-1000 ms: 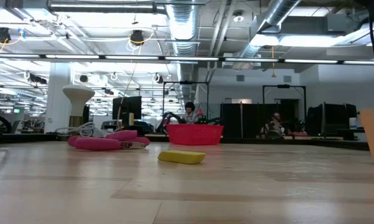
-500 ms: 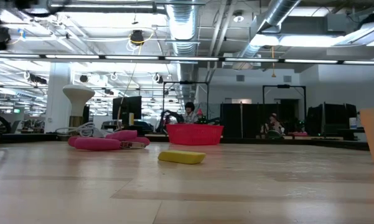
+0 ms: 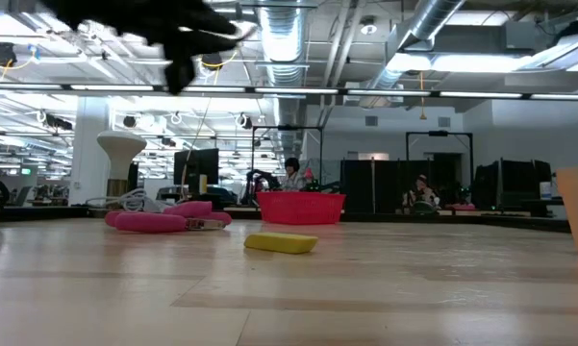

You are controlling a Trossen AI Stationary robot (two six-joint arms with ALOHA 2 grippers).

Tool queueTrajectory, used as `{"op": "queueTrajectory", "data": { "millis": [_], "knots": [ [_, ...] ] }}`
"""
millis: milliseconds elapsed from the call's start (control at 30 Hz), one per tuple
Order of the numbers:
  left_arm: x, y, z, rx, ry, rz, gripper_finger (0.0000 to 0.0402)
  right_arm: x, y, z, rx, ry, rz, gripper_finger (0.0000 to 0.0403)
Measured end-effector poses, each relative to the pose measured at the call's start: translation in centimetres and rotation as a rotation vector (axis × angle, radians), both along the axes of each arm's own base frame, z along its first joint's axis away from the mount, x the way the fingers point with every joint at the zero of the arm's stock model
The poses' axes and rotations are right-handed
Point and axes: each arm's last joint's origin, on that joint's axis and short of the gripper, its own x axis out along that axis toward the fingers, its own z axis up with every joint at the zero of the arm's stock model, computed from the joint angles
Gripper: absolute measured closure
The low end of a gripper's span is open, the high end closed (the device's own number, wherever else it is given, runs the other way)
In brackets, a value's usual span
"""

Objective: Pick & Place School Supplies
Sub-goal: Put the yellow eraser into the yellow bin

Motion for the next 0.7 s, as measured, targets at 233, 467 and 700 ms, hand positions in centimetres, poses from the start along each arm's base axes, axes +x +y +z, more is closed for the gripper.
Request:
{"op": "queueTrajectory", "data": {
  "millis": [233,467,700],
  "knots": [
    [7.4,0.2,-0.9,0.251,0.066,-0.166,0.0392,-2.7,1.5,0.3,-0.040,0.076,-0.042,0.0194],
    [11.5,-0.4,-3.3,0.309,0.111,-0.305,0.0400,-4.8,3.2,-1.1,0.006,0.270,-0.024,0.0385],
    [12.3,-0.4,-5.1,0.331,0.151,-0.323,0.0401,-5.0,4.9,-3.1,0.090,0.473,0.061,0.0399]
  ]
}}
